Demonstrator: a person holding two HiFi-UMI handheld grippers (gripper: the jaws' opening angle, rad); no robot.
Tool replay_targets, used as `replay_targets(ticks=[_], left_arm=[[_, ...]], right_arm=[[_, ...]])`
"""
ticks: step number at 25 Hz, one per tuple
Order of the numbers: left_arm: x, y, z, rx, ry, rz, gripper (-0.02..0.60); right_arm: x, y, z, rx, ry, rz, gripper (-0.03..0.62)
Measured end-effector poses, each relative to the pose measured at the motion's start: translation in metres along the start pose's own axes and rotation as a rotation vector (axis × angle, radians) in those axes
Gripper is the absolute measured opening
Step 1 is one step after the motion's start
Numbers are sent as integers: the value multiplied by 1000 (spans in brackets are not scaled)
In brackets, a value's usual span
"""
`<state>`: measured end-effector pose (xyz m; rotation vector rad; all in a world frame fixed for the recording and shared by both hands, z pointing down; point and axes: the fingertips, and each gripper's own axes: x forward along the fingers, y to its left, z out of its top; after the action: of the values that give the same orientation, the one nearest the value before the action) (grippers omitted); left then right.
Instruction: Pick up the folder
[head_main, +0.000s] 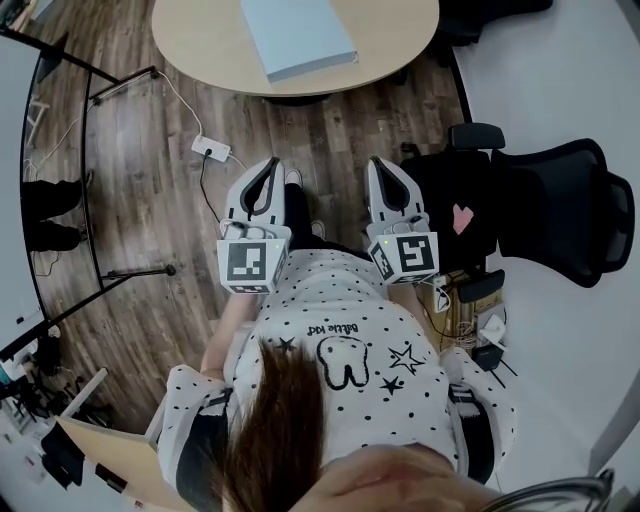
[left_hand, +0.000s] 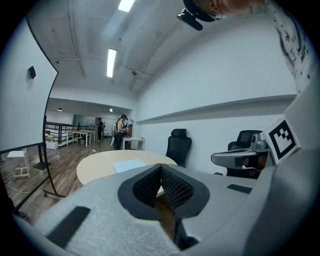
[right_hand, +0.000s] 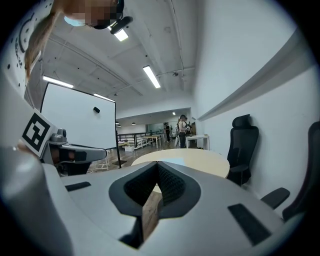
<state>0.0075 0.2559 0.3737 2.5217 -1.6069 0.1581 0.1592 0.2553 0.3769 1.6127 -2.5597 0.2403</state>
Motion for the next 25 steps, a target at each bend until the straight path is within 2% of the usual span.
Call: replay_targets(ticks=[5,14,20,25], left_arm=[[48,36,10,2,-1,-15,17],[123,105,34,-3,11,-35,17],[149,128,39,17,21,-56,17],[154,142,34,-4,38,-35,17]], right_arm=[[57,-7,8,5,18,7,5],[152,-24,31,37,36,-31,5],[180,-27,38,47,24,-52,5],[194,-30,36,42,40,-39,5]])
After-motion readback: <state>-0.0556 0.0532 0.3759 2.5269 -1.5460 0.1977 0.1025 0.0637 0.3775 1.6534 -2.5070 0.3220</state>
